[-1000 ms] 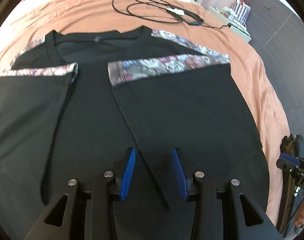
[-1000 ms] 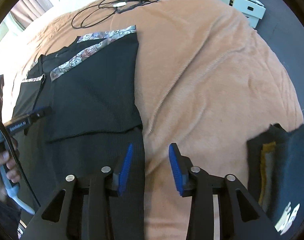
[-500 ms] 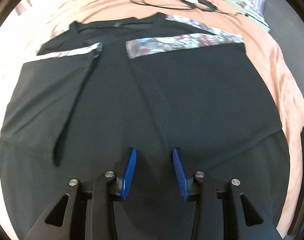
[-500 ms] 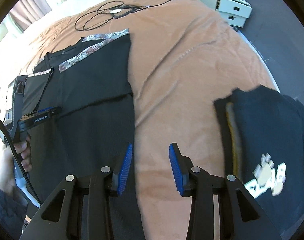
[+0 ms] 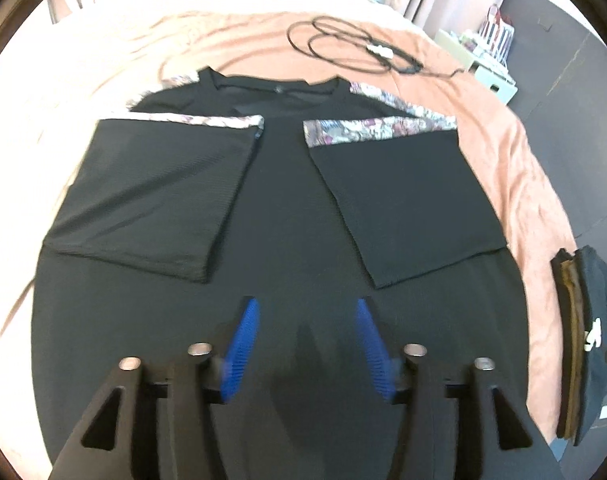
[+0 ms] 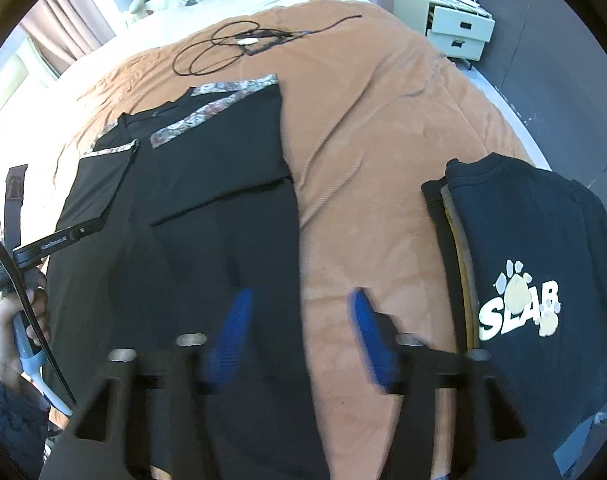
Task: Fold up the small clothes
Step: 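Raise both grippers away from the shirt and move toward its hem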
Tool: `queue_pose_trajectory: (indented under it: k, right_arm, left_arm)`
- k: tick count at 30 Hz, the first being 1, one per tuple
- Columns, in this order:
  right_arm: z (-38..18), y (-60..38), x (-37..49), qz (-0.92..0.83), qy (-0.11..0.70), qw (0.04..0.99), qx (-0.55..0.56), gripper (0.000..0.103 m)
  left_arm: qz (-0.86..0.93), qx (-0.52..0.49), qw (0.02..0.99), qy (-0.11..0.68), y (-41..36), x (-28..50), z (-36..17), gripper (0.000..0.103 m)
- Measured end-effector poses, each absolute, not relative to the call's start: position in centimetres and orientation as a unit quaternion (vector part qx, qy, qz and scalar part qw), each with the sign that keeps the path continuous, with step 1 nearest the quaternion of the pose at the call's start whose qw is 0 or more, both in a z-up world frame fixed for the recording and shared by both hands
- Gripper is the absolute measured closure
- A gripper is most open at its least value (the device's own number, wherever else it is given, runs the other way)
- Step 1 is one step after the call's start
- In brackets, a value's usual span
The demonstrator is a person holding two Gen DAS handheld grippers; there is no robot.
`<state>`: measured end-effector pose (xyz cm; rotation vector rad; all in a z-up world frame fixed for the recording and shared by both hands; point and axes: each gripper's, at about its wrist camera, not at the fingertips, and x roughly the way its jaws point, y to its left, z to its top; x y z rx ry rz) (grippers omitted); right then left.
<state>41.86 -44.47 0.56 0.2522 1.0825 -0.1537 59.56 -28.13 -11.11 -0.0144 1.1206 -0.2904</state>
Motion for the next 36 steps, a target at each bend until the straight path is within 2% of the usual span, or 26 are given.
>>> queue_pose_trajectory:
  k: [1, 3, 5, 10, 28, 36]
  right_arm:
    - [0.8, -44.2, 41.6, -0.074, 0.512, 0.848, 0.119, 0.018]
    - [1.7, -43.6, 40.8, -0.078, 0.505, 0.851, 0.122, 0.017]
    - [2.6, -43.1, 40.0, -0.080, 0.496, 0.855, 0.129, 0.017]
    - [4.1, -41.3, 37.8, -0.077, 0.484, 0.862, 0.129, 0.012]
    - [7.1, -35.9, 27.7, -0.082, 0.456, 0.876, 0.134, 0.011]
    - [8.5, -34.4, 24.3, -0.076, 0.436, 0.886, 0.140, 0.011]
  left_arm:
    - [-0.137, -0.008, 0.840, 0.525, -27.6, 59.1, -10.6, 0.028]
    - [-0.135, -0.008, 0.847, 0.513, -26.3, 58.0, -9.3, 0.006]
    - [-0.132, -0.005, 0.858, 0.497, -25.2, 57.0, -8.1, 0.001]
    - [-0.129, -0.017, 0.867, 0.481, -21.9, 54.3, -5.1, 0.001]
    - [-0.146, 0.003, 0.898, 0.415, -12.4, 40.4, 3.9, 0.001]
    - [-0.127, -0.006, 0.911, 0.393, -7.0, 34.6, 5.1, 0.001]
